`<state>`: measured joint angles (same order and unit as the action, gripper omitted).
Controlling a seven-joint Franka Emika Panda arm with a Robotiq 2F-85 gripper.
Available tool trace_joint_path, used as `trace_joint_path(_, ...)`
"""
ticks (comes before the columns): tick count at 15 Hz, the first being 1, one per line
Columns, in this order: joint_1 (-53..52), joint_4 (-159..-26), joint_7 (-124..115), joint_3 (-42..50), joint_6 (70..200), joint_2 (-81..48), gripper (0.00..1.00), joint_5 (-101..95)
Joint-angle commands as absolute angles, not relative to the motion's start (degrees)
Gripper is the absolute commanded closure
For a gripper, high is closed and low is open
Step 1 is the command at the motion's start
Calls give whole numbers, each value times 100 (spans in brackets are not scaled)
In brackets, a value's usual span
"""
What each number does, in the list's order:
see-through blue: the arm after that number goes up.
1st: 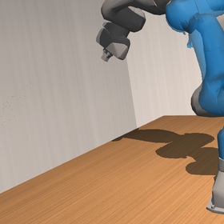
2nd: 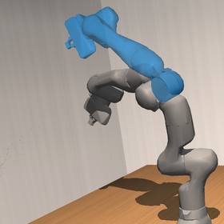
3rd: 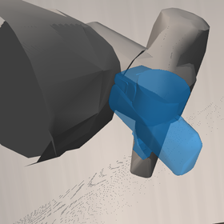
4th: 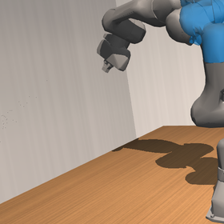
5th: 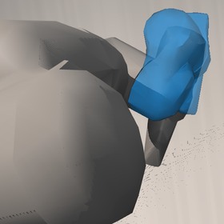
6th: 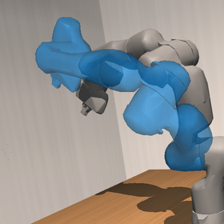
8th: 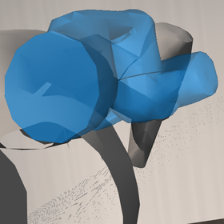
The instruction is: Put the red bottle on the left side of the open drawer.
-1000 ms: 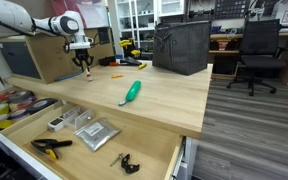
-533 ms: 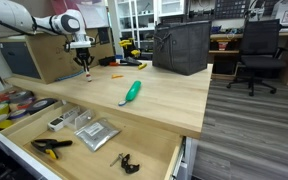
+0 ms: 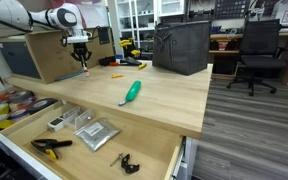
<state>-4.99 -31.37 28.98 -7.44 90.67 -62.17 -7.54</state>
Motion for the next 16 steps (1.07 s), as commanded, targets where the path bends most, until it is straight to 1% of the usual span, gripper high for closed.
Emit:
trace_joint_path(1,-569,-3025,2885,-804,8717,-6064,96,-717)
trace_joint_path(9,-1021,-3250,3159,-689,8420,-5761,96,-1329)
trace_joint_path(16,-1563,-3392,4217,-1236,7827,-5350,96,-1234)
